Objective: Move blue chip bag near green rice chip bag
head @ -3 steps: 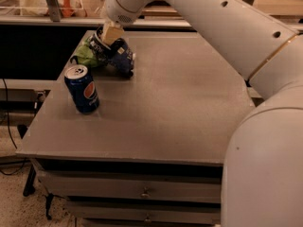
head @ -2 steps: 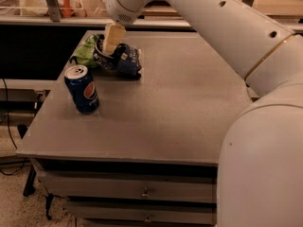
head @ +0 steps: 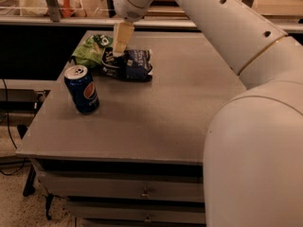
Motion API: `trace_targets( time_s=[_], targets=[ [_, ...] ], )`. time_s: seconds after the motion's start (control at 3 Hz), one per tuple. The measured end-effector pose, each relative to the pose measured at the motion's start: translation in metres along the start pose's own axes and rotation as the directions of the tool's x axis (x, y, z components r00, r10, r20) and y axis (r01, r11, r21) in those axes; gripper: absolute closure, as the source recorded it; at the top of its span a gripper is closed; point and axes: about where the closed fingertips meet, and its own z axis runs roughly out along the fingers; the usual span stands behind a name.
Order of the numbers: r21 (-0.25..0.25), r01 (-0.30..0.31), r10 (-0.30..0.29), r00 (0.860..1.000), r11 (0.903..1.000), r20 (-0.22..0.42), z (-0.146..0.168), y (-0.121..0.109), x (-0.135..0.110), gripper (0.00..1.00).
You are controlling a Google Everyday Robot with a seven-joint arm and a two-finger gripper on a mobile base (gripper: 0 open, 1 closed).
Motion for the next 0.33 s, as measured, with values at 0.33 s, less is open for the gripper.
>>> trace_targets(
  time_s=[0.33],
  targets=[
    [-0.044,0.024,-0.024,1.000,0.9988,-0.018,0.0004,0.0005,0.0099,0.00]
  ],
)
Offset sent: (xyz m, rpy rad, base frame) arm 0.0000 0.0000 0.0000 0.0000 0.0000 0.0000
